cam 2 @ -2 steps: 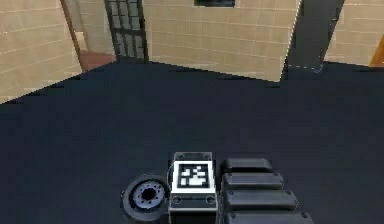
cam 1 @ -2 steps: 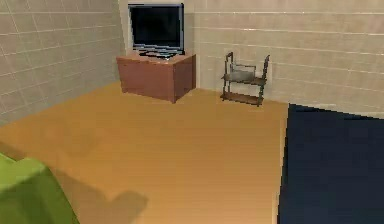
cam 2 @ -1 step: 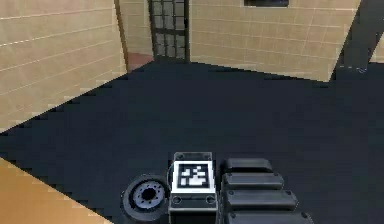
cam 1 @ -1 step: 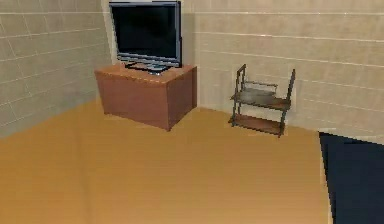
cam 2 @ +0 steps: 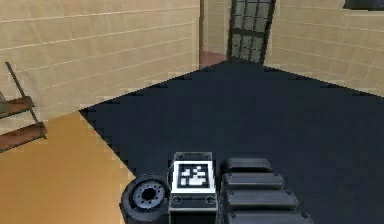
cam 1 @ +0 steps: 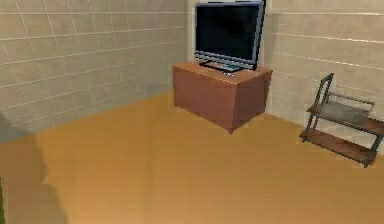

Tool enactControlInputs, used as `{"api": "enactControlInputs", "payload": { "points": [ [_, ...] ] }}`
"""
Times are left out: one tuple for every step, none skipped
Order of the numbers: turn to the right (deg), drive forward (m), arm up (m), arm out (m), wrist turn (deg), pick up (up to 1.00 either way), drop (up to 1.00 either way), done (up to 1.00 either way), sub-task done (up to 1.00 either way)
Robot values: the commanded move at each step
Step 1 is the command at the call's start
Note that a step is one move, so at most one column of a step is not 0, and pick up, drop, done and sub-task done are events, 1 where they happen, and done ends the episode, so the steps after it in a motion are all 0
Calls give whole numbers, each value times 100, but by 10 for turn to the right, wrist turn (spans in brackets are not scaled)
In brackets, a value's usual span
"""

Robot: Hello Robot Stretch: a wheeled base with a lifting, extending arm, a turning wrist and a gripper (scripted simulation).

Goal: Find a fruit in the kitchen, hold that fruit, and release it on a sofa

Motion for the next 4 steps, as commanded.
{"api": "enactControlInputs", "payload": {
  "points": [
    [0, 45, 0, 0, 0, 0, 0, 0, 0],
    [-420, 0, 0, 0, 0, 0, 0, 0, 0],
    [0, 100, 0, 0, 0, 0, 0, 0, 0],
    [0, 55, 0, 0, 0, 0, 0, 0, 0]
  ]
}}
